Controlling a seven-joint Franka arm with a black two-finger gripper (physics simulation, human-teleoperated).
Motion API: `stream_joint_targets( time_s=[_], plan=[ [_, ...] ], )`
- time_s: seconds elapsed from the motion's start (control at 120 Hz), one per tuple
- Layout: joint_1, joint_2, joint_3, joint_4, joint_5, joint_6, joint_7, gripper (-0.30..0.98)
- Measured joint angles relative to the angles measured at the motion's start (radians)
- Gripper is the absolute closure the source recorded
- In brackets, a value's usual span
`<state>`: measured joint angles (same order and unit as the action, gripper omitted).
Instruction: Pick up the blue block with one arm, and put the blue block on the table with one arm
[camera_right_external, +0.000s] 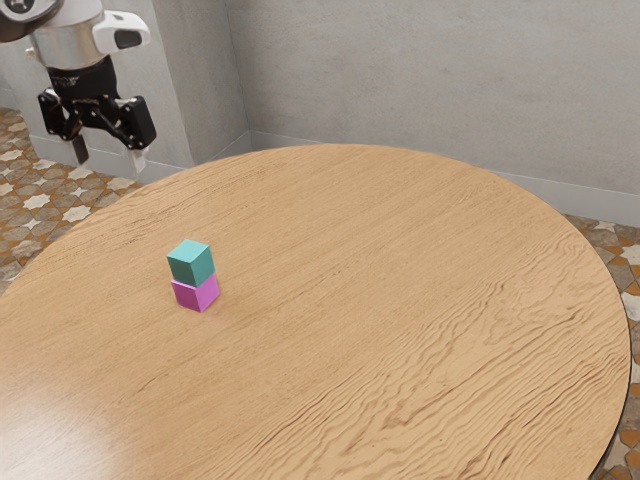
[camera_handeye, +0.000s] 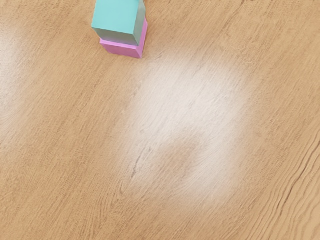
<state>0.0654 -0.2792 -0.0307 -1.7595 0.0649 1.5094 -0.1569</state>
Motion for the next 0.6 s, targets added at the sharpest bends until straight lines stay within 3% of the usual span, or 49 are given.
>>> stream_joint_targets(
  time_s=[0.1, 0.342, 0.6],
  plan=[
    [0.014, 0.002, 0.000, -0.012, -0.001, 0.028, -0.015, 0.00],
    [0.064, 0.151, -0.028, -0.042, 0.033, 0.112, -0.050, 0.00],
    [0.102, 0.249, -0.029, -0.187, 0.041, 0.379, -0.080, 0.00]
  ],
)
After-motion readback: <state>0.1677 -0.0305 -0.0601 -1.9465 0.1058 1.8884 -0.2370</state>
